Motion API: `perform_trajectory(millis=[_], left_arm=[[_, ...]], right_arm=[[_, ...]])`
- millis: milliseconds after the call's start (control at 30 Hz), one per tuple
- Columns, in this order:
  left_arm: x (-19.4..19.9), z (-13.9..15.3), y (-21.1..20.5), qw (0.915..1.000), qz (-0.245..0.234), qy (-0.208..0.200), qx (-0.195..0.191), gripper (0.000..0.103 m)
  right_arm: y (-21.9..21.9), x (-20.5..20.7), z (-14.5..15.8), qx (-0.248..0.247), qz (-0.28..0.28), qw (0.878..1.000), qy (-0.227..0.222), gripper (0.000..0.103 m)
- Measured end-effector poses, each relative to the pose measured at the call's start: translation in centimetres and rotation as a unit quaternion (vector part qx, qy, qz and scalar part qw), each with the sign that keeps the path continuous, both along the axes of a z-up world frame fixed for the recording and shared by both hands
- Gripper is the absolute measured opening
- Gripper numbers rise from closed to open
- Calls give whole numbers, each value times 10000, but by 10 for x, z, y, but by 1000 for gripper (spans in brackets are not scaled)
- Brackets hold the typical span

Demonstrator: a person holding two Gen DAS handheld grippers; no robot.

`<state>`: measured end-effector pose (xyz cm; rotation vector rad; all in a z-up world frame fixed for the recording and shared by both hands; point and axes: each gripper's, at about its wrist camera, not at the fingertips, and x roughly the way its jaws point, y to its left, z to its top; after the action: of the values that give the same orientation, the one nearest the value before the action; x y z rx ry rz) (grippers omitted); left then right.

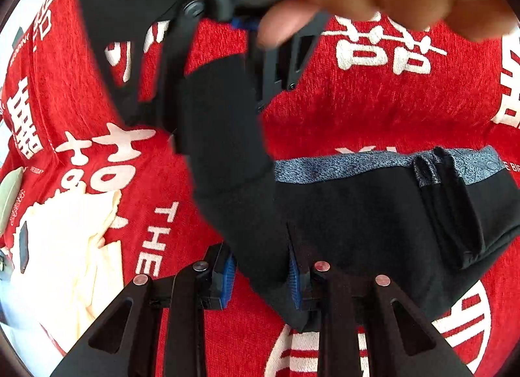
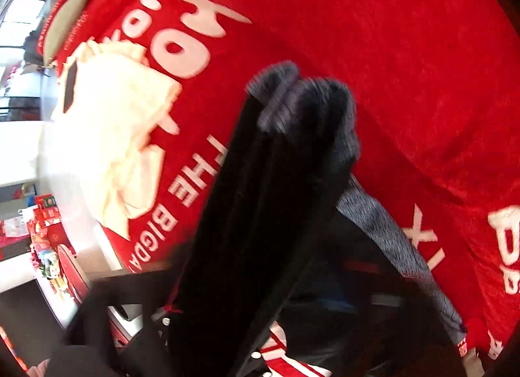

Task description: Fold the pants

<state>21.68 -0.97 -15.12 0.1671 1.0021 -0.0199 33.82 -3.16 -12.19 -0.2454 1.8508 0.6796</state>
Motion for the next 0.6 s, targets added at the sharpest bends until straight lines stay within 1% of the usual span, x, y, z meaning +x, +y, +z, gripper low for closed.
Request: perform_trajectory(millis=[33, 100, 267, 400, 533, 600], left_arm=[[-1, 1, -2, 10000, -47, -27, 31, 29], [-5, 6, -11, 9996, -220, -114, 115, 29], [-10, 25, -32, 9987, -452, -222, 102, 29], [-13, 45, -52, 9970, -694, -326, 62, 29], [-18, 66, -76, 9939, -1021, -408, -9, 29], [-22, 77, -94, 9912, -1250, -423, -53, 29]], right_arm=[[-9, 2, 2, 98, -154, 9998, 1, 25], [-21, 2, 11, 231, -288, 9992, -119, 21], [-59, -2, 38, 676, -523, 9955, -421, 19], [-101, -3, 62, 1100, -990, 9879, -461, 19], [-150, -9, 88, 1593, -1483, 9740, -627, 17], [-185, -14, 100, 1826, -1847, 9634, -670, 17]])
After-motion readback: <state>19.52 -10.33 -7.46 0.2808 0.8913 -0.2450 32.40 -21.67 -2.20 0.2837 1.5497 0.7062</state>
